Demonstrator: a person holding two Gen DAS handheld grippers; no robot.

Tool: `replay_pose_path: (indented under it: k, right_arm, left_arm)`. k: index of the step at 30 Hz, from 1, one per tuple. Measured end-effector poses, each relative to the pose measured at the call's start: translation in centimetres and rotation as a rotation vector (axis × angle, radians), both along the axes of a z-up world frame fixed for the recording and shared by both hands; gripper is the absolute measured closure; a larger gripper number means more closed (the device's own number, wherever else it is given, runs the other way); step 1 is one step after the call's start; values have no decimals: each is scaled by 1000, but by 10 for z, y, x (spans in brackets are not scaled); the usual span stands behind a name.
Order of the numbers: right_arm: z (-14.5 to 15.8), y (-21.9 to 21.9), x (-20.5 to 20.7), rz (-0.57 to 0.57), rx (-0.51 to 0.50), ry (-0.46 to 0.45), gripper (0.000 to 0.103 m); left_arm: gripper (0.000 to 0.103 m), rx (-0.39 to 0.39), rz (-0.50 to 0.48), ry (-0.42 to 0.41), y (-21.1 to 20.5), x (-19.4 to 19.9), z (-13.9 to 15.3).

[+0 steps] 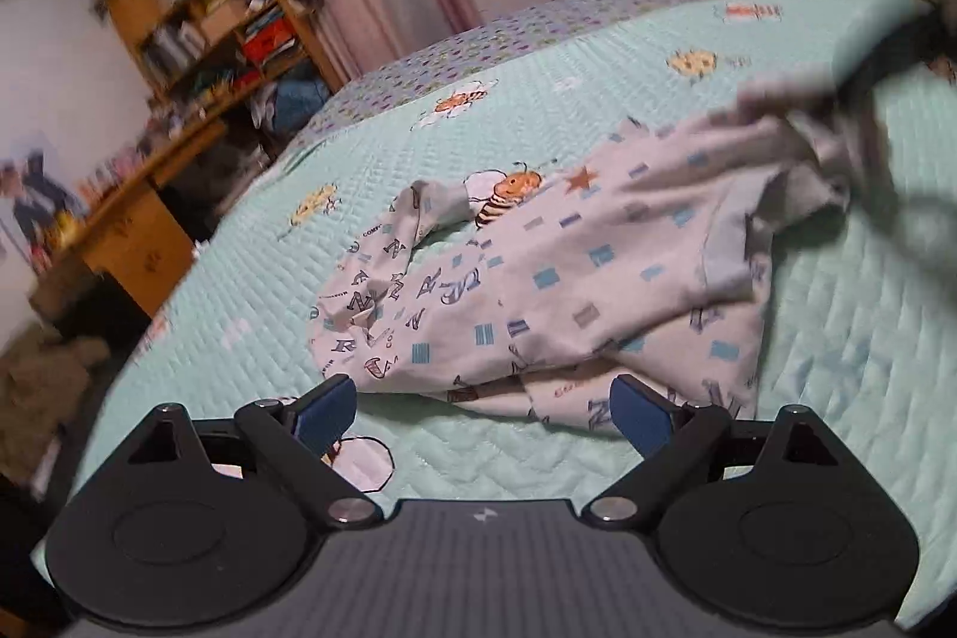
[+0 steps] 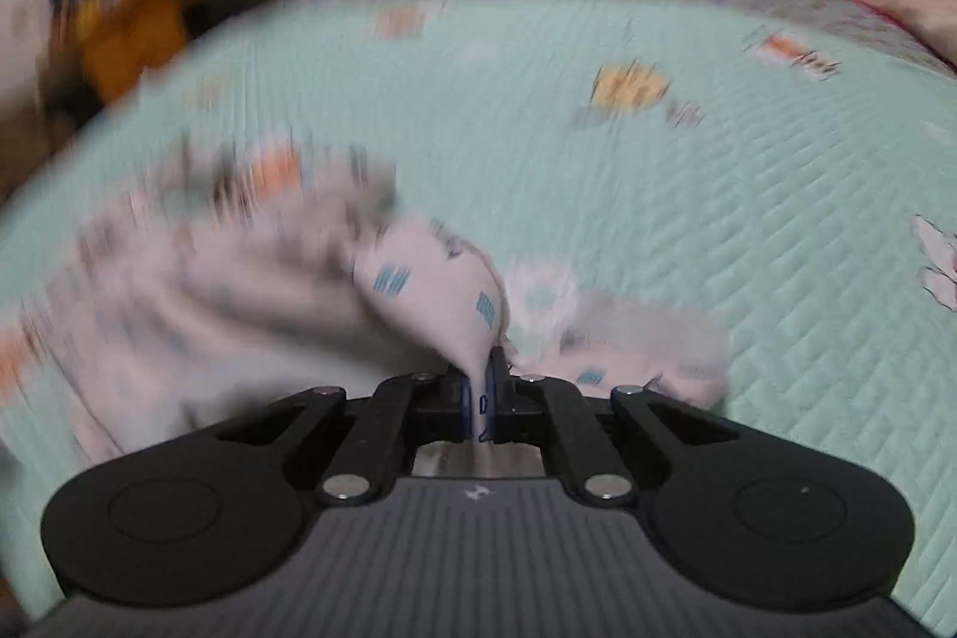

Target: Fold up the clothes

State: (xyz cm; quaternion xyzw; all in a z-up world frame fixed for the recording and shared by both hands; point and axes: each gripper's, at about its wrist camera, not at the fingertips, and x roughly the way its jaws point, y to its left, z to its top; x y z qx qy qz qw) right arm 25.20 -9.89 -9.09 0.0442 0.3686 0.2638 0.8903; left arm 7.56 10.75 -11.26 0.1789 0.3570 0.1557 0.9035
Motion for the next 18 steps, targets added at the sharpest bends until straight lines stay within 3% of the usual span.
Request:
replay_pose_path:
  k: [3, 7, 9, 12, 14, 16, 18]
  right_arm:
    - [45, -27, -13, -64, 230, -21, 98]
    - [86, -47, -35, -85, 375, -44, 98]
    - [103, -52, -52, -39, 459, -27, 98]
    - [124, -50, -92, 80, 491, -61, 98]
    - [133, -55, -111, 94, 469, -87, 98]
    - [132, -65, -119, 43, 431, -103, 98]
    - [122, -83, -114, -55, 380, -94, 98]
  left_arm:
    - [11, 60, -49, -15, -17, -4, -1]
    - [10, 51, -110, -34, -36, -10, 7]
    - [10, 36, -139, -39, -42, -15, 10]
    - [10, 9, -182, -34, -48, -21, 10]
    - [10, -33, -204, -18, -49, -22, 9]
    - [10, -143, -226, 0, -46, -20, 9]
    - [10, -160, -237, 0, -49, -17, 7]
